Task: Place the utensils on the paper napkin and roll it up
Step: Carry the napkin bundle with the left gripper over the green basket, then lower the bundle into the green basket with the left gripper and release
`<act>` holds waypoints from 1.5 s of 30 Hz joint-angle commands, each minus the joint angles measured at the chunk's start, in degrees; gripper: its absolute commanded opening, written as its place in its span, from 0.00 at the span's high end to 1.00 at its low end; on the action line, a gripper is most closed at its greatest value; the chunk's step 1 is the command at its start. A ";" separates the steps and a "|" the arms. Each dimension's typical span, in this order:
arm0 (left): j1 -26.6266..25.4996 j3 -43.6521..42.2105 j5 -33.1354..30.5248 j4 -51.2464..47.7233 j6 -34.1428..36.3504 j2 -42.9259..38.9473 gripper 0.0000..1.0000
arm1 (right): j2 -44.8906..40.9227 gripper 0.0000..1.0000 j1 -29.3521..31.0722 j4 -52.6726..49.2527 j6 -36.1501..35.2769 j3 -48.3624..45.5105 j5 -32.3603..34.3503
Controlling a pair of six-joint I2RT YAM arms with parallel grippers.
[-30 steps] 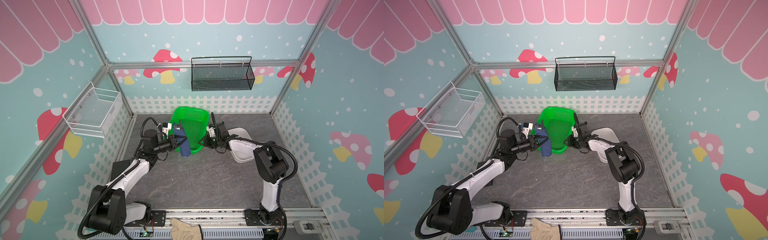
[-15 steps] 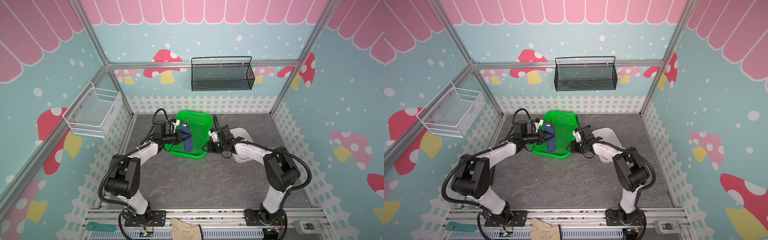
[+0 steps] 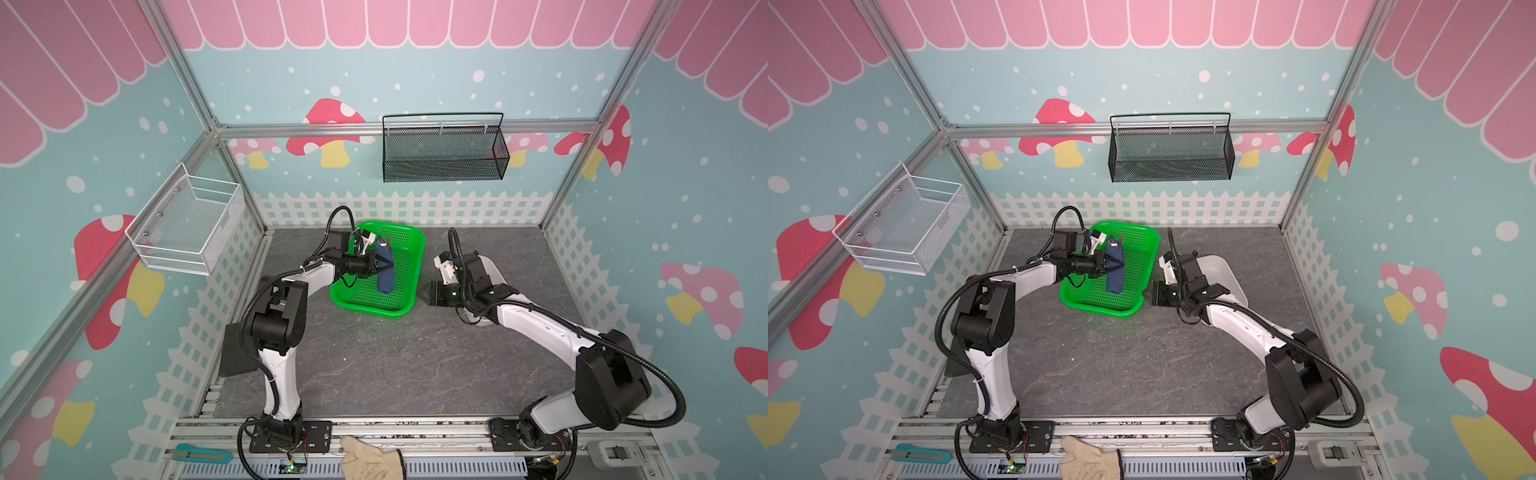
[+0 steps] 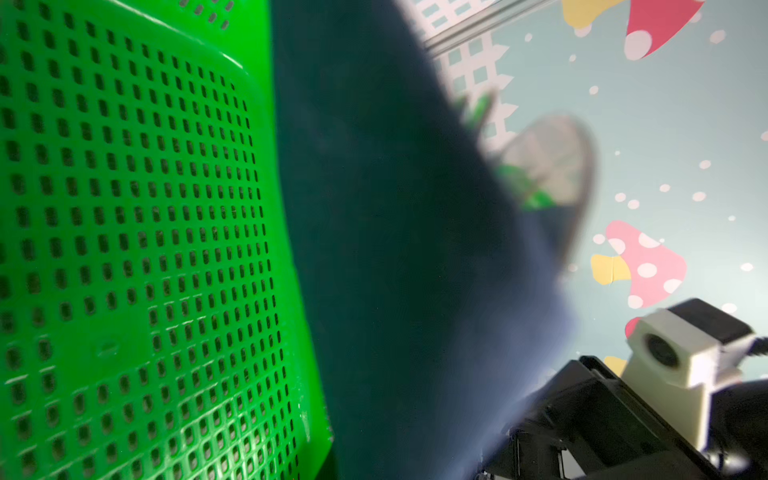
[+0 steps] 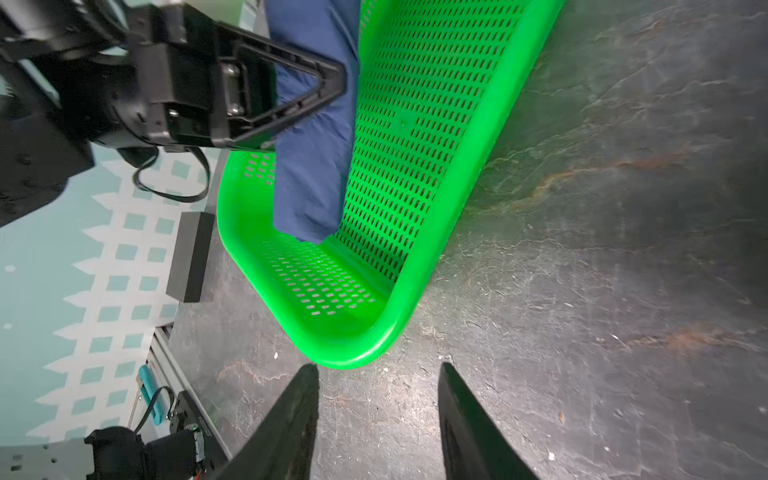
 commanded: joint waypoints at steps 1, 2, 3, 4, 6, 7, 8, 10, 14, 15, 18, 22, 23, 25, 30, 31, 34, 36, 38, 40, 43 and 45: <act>-1.34 5.31 1.71 -5.75 4.53 4.10 1.00 | -3.72 0.51 0.03 0.01 1.25 -2.65 3.85; -1.65 6.67 1.75 -6.37 4.80 5.15 1.00 | -4.61 0.51 0.07 0.05 1.44 -3.23 4.08; -2.02 7.92 1.67 -6.96 5.00 6.31 1.00 | -5.55 0.51 -0.03 0.15 1.49 -4.05 4.43; -2.31 9.03 1.53 -7.33 5.01 7.48 1.00 | -6.36 0.51 -0.02 0.16 1.48 -4.62 4.71; -2.97 11.29 1.40 -8.42 5.08 9.58 1.00 | -7.38 0.51 -0.07 0.07 1.56 -5.56 5.10; -3.37 12.67 1.27 -9.34 5.25 10.73 1.00 | -7.88 0.51 -0.12 0.07 1.48 -5.91 5.21; -3.67 13.91 1.15 -10.48 5.63 11.69 1.00 | -8.23 0.51 -0.11 0.07 1.48 -6.26 5.38; -4.41 16.80 0.22 -13.55 6.92 13.90 1.00 | -8.72 0.51 -0.17 0.05 1.48 -6.85 5.49; -5.20 20.35 -1.83 -17.30 7.81 17.03 1.00 | -8.58 0.51 -0.33 0.09 1.62 -7.40 5.10; -5.31 20.83 -2.02 -17.60 7.74 17.66 1.00 | -8.49 0.51 -0.35 0.11 1.60 -7.33 5.10; -5.81 22.70 -2.53 -19.95 8.84 19.27 1.00 | -8.05 0.51 -0.39 0.07 1.41 -7.14 4.92; -6.17 24.96 -4.45 -23.76 10.51 21.00 0.98 | -7.70 0.51 -0.47 0.06 1.33 -7.00 4.72; -6.23 25.29 -4.87 -24.48 10.92 21.25 0.97 | -7.68 0.51 -0.42 0.10 1.24 -6.90 4.67; -6.29 25.35 -6.66 -25.28 11.12 21.47 0.96 | -7.59 0.51 -0.45 0.07 1.28 -6.89 4.56; -6.72 25.83 -9.70 -27.51 12.38 22.06 0.88 | -7.68 0.51 -0.51 0.11 1.49 -7.08 4.35; -6.90 26.15 -10.29 -28.20 12.58 22.28 0.88 | -7.68 0.51 -0.57 0.07 1.54 -7.09 4.35; -6.98 27.12 -11.11 -29.71 12.92 23.20 0.85 | -7.90 0.51 -0.57 0.02 1.64 -7.14 4.09; -7.01 27.16 -11.48 -30.13 13.11 23.41 0.82 | -8.12 0.51 -0.51 -0.02 1.80 -7.24 4.09; -7.09 27.12 -12.06 -30.50 13.26 23.23 0.78 | -8.37 0.51 -0.51 -0.02 2.03 -7.56 4.34; -7.09 27.14 -12.97 -30.96 13.60 22.90 0.74 | -8.47 0.51 -0.57 -0.01 2.16 -7.75 4.48; -7.09 27.24 -14.27 -31.74 14.30 22.00 0.68 | -8.56 0.51 -0.51 -0.01 2.22 -7.75 4.21; -7.09 27.41 -15.73 -32.73 15.01 21.18 0.64 | -8.65 0.51 -0.51 -0.01 2.33 -7.75 4.18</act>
